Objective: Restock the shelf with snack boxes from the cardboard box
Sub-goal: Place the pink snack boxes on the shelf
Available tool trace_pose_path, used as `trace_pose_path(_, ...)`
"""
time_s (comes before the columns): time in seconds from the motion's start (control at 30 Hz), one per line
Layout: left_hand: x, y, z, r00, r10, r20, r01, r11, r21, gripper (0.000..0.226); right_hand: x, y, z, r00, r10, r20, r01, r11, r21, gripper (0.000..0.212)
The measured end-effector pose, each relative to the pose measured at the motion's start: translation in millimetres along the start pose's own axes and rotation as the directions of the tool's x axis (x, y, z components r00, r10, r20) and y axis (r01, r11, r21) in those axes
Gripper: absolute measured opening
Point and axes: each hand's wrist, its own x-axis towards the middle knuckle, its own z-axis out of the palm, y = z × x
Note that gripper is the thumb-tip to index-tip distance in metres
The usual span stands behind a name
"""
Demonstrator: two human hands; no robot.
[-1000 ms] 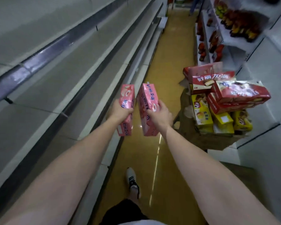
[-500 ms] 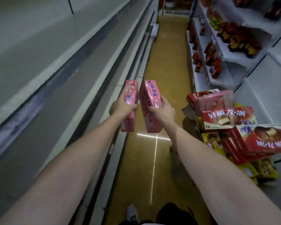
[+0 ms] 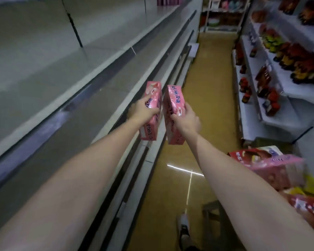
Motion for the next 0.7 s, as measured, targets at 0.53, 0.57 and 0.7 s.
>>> trace_pose_path(0.53,195,143,-67,0.938,-0.170,-0.302,0.040,0.919,-0.392,0.081,212,-159,-19,0.936,-0.335,0.108,0.327,0.941,0.085,0.060)
trace_pose_path(0.57,200,144,-75,0.930,-0.171,-0.325,0.013,0.900,-0.437,0.081,215,-170,-17,0.927,-0.363,0.097,0.358,0.931,0.068,0.059)
trace_pose_path(0.7,210,140,-103,0.877,-0.199,-0.437,-0.002,0.908,-0.419,0.080,220,-211,-7,0.868,-0.484,0.114,0.489,0.872,-0.019,0.072)
